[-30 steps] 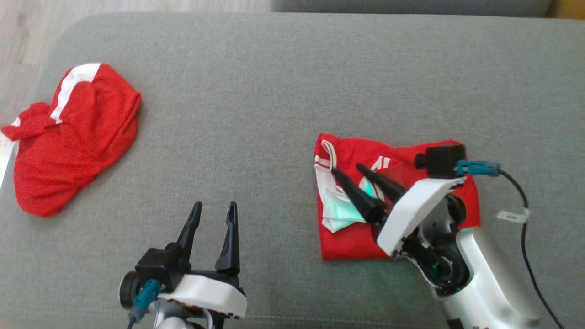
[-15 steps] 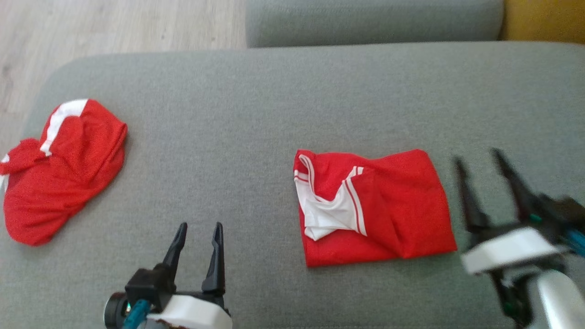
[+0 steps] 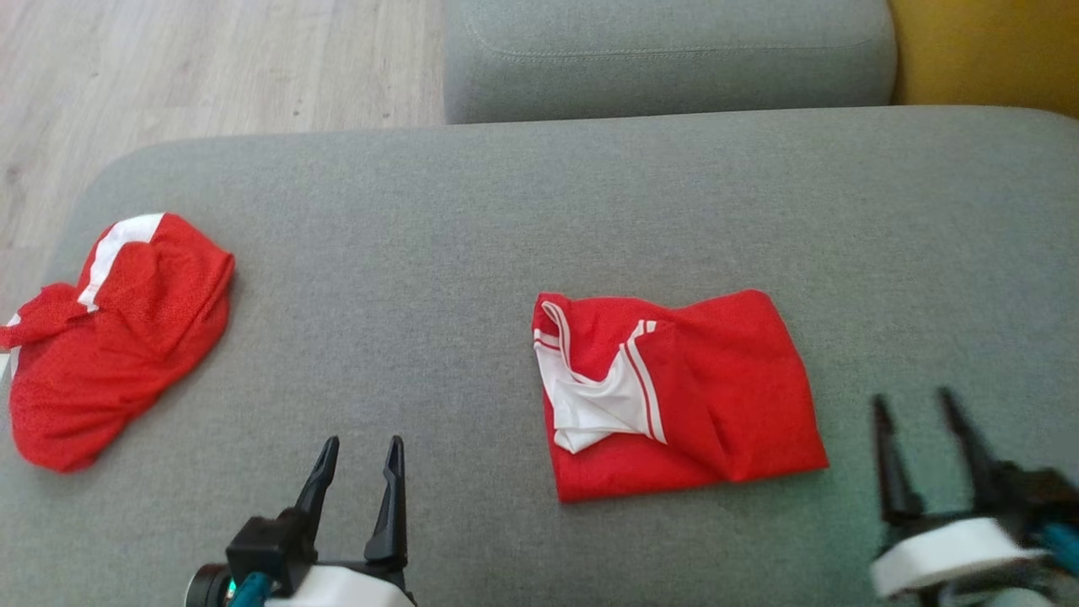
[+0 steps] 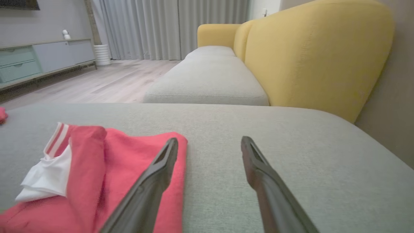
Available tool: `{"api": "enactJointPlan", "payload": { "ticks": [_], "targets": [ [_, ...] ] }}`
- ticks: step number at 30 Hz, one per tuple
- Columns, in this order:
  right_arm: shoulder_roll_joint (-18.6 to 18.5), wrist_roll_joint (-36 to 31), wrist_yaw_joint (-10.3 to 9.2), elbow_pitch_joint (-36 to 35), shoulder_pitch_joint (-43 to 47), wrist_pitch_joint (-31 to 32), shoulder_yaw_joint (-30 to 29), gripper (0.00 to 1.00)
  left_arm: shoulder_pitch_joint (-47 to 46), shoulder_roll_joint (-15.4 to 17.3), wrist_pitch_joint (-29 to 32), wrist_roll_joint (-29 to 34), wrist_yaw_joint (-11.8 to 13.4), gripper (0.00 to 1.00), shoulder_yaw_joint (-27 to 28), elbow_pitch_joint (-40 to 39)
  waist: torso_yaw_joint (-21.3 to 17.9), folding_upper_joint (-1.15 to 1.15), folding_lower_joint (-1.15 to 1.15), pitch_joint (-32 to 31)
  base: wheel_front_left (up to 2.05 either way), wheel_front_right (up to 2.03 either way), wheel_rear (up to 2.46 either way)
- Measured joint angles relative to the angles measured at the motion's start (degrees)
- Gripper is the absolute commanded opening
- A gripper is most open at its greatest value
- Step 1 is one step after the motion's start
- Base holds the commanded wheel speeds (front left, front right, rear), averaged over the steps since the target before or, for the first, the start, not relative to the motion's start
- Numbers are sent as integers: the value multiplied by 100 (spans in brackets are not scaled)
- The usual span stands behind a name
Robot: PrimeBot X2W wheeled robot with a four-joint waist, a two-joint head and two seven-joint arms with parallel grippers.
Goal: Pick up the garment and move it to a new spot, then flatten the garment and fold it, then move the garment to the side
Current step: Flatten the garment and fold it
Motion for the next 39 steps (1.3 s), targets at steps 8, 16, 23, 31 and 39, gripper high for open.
{"api": "enactJointPlan", "payload": {
  "ticks": [8,16,23,31,39],
  "targets": [
    [-232,230,0,780,-1033,433,1099,0,-25,0,0,0,3,100,-44,-57,159,0,0,179,0,0,0],
    [-200,348,0,2208,-1929,570,1852,0,-191,-1,1,0,53,100,-156,-58,371,0,0,368,0,0,0],
    [-152,795,0,2607,-2241,382,2829,0,-238,-1,0,1,63,100,-187,-49,486,0,0,362,0,0,0],
    [-693,1756,0,2006,-2213,546,4715,0,-211,-1,0,1,97,100,-58,-9,372,0,0,218,0,0,0],
    [-958,2146,0,1505,-2164,356,4576,0,-68,-1,0,0,96,100,-11,-4,156,0,0,36,0,0,0]
  ]
}}
